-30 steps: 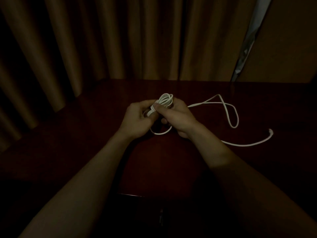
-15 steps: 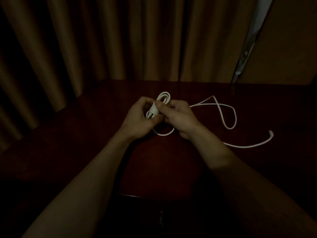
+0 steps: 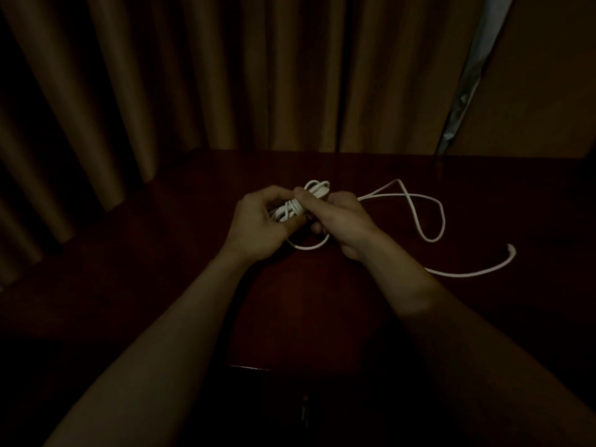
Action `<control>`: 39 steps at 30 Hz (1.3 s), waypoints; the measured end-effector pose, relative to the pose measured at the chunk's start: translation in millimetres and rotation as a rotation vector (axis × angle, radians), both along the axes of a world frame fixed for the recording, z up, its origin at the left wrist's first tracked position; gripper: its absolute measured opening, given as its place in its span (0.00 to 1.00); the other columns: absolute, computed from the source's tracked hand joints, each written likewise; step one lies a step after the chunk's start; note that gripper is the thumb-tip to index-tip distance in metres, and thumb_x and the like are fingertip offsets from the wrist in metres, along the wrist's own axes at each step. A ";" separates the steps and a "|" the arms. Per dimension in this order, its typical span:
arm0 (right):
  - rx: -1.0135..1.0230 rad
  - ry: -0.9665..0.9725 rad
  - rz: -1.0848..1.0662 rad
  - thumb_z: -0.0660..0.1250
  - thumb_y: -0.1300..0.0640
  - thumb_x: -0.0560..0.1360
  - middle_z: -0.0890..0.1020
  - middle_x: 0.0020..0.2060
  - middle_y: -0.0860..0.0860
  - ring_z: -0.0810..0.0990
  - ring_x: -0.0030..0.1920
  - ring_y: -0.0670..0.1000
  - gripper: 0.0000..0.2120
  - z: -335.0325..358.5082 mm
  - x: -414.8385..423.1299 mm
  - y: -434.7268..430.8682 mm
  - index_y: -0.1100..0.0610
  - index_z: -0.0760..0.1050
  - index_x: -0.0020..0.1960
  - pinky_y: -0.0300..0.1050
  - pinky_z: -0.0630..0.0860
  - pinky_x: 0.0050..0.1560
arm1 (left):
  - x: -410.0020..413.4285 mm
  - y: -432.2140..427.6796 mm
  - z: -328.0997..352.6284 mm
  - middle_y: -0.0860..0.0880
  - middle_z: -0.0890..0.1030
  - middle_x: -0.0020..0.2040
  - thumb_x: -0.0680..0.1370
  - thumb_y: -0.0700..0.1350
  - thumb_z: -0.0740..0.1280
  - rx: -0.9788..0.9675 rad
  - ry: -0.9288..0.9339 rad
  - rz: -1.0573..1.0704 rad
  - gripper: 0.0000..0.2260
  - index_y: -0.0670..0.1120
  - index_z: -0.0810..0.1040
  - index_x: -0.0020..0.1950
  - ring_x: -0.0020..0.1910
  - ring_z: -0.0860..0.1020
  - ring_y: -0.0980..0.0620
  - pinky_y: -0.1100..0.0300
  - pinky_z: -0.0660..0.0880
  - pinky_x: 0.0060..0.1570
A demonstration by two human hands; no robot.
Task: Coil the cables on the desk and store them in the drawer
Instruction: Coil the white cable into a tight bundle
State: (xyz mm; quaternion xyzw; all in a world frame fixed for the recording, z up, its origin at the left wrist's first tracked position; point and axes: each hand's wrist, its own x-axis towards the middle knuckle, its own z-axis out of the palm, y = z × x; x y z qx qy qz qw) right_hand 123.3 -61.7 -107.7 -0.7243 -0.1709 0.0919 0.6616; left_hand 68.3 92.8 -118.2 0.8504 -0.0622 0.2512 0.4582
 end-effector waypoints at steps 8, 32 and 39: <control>0.010 -0.005 0.014 0.70 0.52 0.81 0.87 0.49 0.56 0.84 0.44 0.46 0.12 1.4 -3.5 0.8 0.61 0.84 0.54 0.36 0.77 0.39 | 2.1 1.5 -1.9 0.55 0.84 0.51 0.75 0.43 0.78 0.034 0.008 0.011 0.15 0.48 0.78 0.58 0.49 0.84 0.58 0.48 0.83 0.51; -0.010 -0.051 0.032 0.72 0.51 0.80 0.86 0.38 0.55 0.84 0.38 0.44 0.12 -2.5 -4.2 1.1 0.59 0.83 0.44 0.35 0.76 0.36 | 1.9 2.1 -2.7 0.56 0.85 0.49 0.72 0.42 0.80 0.008 -0.040 0.067 0.13 0.53 0.82 0.53 0.48 0.85 0.60 0.55 0.83 0.49; 0.052 -0.022 0.151 0.70 0.56 0.81 0.87 0.50 0.52 0.86 0.51 0.46 0.07 -4.7 3.2 -5.3 0.58 0.82 0.56 0.38 0.79 0.50 | 2.7 -0.2 1.4 0.52 0.84 0.57 0.81 0.41 0.71 -0.074 0.152 -0.179 0.13 0.47 0.79 0.66 0.55 0.84 0.58 0.63 0.79 0.53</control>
